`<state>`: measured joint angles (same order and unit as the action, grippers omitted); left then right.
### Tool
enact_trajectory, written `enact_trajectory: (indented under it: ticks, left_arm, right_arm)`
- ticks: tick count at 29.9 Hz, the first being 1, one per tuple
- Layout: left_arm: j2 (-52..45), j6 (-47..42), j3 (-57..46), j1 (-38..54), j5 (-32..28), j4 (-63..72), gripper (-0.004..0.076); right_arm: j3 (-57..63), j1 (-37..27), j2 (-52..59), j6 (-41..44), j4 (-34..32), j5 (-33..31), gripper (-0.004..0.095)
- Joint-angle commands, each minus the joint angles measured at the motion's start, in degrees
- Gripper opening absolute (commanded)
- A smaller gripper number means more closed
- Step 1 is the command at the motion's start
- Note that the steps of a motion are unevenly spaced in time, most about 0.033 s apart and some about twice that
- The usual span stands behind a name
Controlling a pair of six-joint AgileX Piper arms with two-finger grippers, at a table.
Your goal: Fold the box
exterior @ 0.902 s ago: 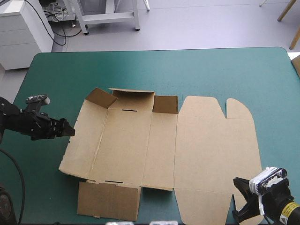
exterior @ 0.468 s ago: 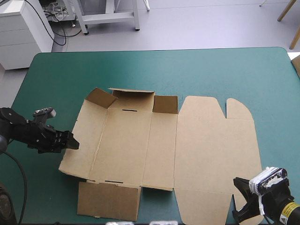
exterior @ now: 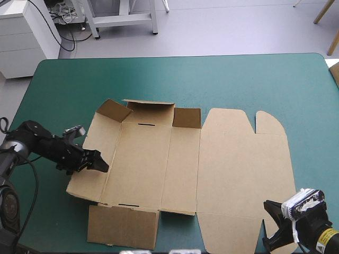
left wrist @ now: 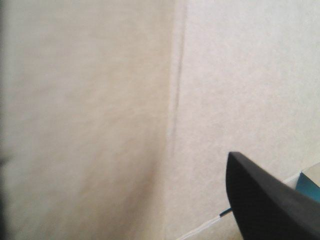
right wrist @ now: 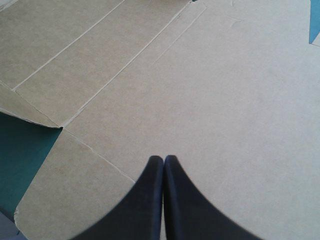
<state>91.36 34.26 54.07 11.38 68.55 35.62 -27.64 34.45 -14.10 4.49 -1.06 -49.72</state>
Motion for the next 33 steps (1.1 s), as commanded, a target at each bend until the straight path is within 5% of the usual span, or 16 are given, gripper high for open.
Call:
enact_trajectory:
  ticks: [1, 10, 22, 33]
  left_arm:
    - [-1.72, 0.05, 1.02, -3.87, 4.99, 2.65, 0.0456]
    - [-1.72, -1.62, 1.25, -5.15, 4.99, -2.0, -0.0001]
    - [-1.72, -1.26, 7.38, -5.57, 3.89, -7.89, -0.0008]
    - [-1.16, -3.65, 25.71, -22.68, -0.35, -42.74, -0.0008]
  right_arm:
    - [-1.52, -0.42, -0.53, -0.07, 0.39, 3.52, -0.0021]
    - [-1.52, -0.42, -0.53, -0.07, 1.38, 3.31, -0.0021]
    - [-1.52, -0.42, -0.53, -0.07, 1.49, 3.31, -0.0021]
    - [-1.52, -0.42, -0.53, -0.07, 1.49, 3.2, -0.0021]
